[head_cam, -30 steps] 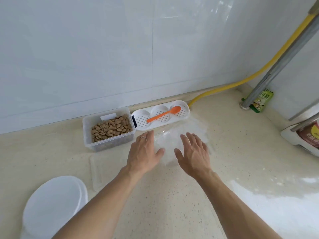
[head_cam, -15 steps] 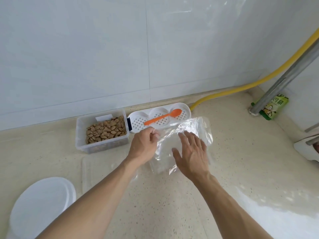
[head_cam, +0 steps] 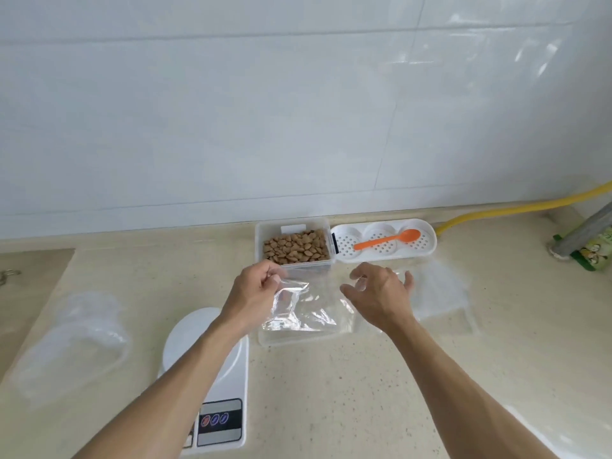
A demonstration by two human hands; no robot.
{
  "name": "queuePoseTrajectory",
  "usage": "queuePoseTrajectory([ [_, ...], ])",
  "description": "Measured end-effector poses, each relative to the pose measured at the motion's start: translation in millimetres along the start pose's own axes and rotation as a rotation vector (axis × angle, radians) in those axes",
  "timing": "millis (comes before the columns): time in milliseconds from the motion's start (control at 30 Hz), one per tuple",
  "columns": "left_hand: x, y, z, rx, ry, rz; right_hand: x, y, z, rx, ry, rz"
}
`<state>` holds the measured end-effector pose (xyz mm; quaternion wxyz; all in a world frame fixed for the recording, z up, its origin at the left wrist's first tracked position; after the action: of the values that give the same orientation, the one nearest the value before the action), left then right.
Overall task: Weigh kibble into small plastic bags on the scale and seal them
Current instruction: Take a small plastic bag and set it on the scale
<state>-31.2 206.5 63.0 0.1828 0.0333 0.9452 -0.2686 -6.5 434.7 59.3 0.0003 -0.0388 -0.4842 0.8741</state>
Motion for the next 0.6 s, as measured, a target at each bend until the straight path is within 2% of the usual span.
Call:
queuePoseTrajectory([
  [100,-4.1,-51.4,38.8,-0.028,-0.080,-0.063,-3.3,30.1,26.4,0.263,0.140,0.034],
  [200,-3.4,-96.2,78.0,-0.070,-0.163,-0.110,-12.9,60.4,57.6,0.481,0.193,0.018],
  [400,2.3,-151.5,141.8,0.064,-0.220,-0.210,-22.6,119.0,110.6,0.529,0.267,-0.035],
  [600,25.2,-153.7,164.4,0.152,-0.216,-0.180,-25.3,145.7,118.3,0.456,0.336,-0.082],
])
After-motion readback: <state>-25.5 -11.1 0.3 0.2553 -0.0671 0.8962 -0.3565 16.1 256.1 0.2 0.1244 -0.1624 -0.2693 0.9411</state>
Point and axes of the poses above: each hand's wrist, its own x-axis towards the middle knuckle, its own y-axis out of the palm, z = x × y, the point moved 5 cm from there along x, towards the middle knuckle, and after that the axes turned 14 degrees about -y, right-handed, at the moved point
